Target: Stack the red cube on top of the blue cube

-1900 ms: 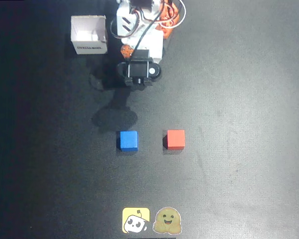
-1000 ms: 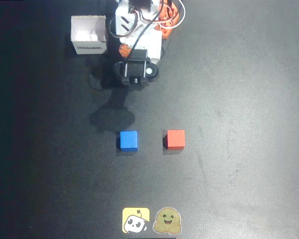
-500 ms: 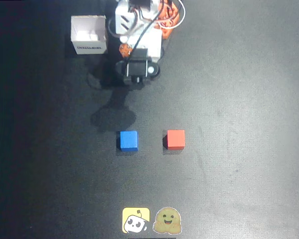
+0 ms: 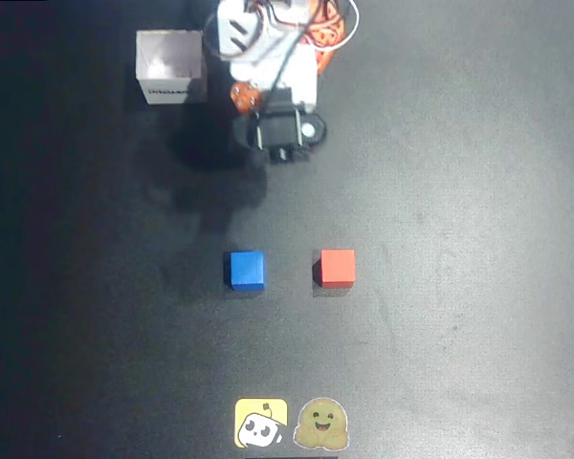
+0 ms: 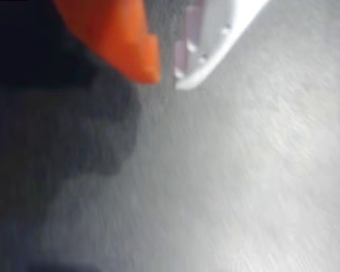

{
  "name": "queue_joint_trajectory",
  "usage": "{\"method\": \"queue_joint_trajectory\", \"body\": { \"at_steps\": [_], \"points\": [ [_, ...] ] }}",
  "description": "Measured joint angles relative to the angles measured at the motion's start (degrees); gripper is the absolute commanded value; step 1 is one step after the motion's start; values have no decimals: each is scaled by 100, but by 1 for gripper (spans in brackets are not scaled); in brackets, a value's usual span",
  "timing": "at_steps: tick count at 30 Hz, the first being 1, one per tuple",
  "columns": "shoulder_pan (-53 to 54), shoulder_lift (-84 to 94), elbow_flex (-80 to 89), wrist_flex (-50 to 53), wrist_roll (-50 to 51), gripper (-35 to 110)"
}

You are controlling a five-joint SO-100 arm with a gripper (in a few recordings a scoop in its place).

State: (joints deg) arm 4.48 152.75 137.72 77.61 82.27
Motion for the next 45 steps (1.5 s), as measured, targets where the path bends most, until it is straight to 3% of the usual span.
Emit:
{"method": "queue_joint_trajectory", "body": {
  "at_steps": [17, 35, 45],
  "points": [
    [-686, -3419, -1995, -800, 422, 2],
    [-826, -3876, -2391, -976, 431, 16],
    [-1380, -5581, -3665, -1125, 914, 17]
  ]
}}
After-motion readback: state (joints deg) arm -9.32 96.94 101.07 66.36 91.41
